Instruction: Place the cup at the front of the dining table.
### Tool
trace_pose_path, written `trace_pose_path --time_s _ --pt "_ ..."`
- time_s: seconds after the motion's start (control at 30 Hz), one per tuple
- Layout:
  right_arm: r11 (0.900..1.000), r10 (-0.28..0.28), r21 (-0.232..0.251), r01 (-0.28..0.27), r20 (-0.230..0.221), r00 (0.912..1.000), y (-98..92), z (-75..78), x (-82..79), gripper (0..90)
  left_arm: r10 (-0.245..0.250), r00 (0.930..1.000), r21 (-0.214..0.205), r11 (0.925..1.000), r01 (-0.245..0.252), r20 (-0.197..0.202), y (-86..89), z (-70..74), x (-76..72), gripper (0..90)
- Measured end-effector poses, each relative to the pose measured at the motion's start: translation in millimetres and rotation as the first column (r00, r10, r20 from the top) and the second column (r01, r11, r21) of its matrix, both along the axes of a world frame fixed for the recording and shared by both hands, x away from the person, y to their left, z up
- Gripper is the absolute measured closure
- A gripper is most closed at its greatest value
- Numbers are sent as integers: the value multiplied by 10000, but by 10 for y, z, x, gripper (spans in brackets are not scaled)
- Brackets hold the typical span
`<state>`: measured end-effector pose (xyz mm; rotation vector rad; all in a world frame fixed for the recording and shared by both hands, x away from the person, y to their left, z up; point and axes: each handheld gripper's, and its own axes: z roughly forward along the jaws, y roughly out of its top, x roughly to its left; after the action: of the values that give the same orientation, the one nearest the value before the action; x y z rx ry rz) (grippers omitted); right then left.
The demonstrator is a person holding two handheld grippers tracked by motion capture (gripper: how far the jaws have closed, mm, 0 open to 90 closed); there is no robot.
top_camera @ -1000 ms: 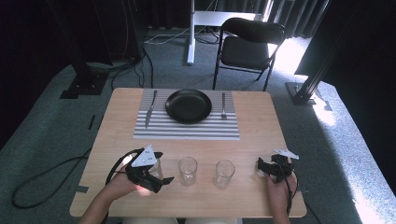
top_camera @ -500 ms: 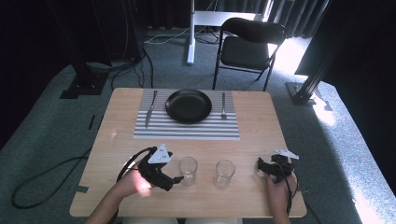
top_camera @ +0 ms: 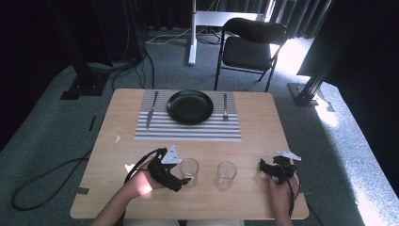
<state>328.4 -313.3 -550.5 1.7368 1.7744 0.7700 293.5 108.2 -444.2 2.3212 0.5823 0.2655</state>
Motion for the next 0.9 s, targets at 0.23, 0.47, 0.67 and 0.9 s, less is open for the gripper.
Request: trace_pose_path --time_s 0.23,0.47,0.67,0.9 --pt "10000 5 -5 -5 4 10000 -1 0 0 117 234 9992 392 9990 -221 -334 -101 -36 29 63" --pt "10000 4 -4 -4 3 10000 -1 0 0 117 351 9989 879 9956 -322 -318 -183 -10 33 64" --pt "10000 5 -6 -5 4 10000 -1 0 0 117 583 9957 1309 9902 -486 -713 -288 -28 71 64" --pt "10000 2 -3 -2 3 10000 -1 0 0 117 1138 9898 1803 9788 -968 -861 -356 -62 122 107"
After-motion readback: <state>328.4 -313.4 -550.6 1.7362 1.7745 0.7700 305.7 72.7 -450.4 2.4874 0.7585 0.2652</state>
